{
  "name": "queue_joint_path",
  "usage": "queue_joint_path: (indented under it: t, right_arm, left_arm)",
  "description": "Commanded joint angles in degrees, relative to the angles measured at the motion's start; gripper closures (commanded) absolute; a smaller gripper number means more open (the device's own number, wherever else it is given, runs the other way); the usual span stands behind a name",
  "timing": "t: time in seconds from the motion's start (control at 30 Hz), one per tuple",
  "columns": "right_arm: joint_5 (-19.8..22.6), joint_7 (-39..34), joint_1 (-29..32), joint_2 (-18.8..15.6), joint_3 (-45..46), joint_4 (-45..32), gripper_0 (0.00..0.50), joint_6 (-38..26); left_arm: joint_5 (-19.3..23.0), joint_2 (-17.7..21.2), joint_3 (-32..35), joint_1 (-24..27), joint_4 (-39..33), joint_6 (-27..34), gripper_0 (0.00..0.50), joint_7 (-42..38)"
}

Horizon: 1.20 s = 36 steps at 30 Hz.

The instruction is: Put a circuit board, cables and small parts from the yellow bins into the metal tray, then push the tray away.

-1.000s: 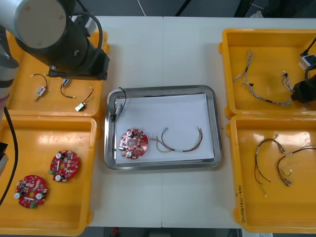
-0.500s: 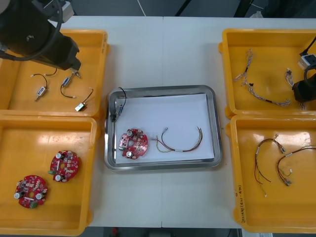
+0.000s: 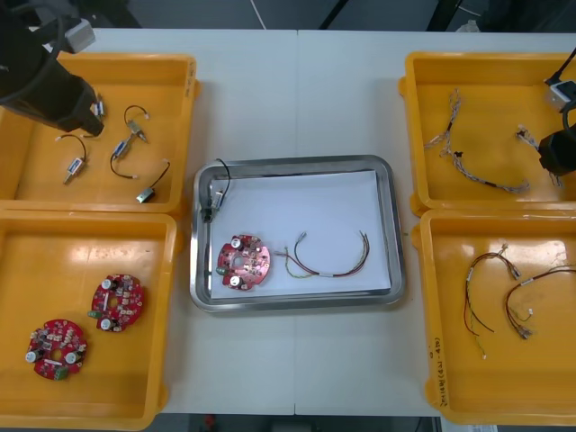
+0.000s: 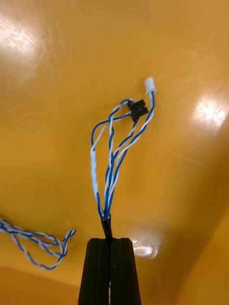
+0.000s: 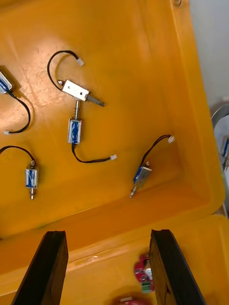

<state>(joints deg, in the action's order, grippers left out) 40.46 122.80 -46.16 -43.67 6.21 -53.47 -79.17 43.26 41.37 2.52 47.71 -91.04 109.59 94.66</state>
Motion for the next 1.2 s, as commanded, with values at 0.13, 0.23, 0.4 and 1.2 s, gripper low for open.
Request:
queue_joint_path:
  t: [0.13,0.23,0.4,1.2]
  right_arm:
    - [-1.53,0.24,0.54,-0.89,5.83,-9.19,0.500,-9.52]
    - [-2.14,-0.11,0.46,-0.98,8.03,-12.09,0.500,-13.30]
    - [-6.45,-0.46,-0.07,-1.07,11.46,-20.44,0.500,-23.75]
    - [6.65,-2.04,-1.74,-1.15,4.86,-43.91,0.500,-30.83]
  left_arm:
    - [-2.48,3.19,1.61,2.74,6.41,-1.84,0.000,10.37]
    - [-2.92,3.19,1.61,2.74,8.43,-3.86,0.000,12.21]
    - [-3.53,3.10,1.44,2.83,12.56,-8.34,0.000,14.15]
    - [-5.11,2.84,-5.95,2.74,27.68,-23.72,0.000,21.97]
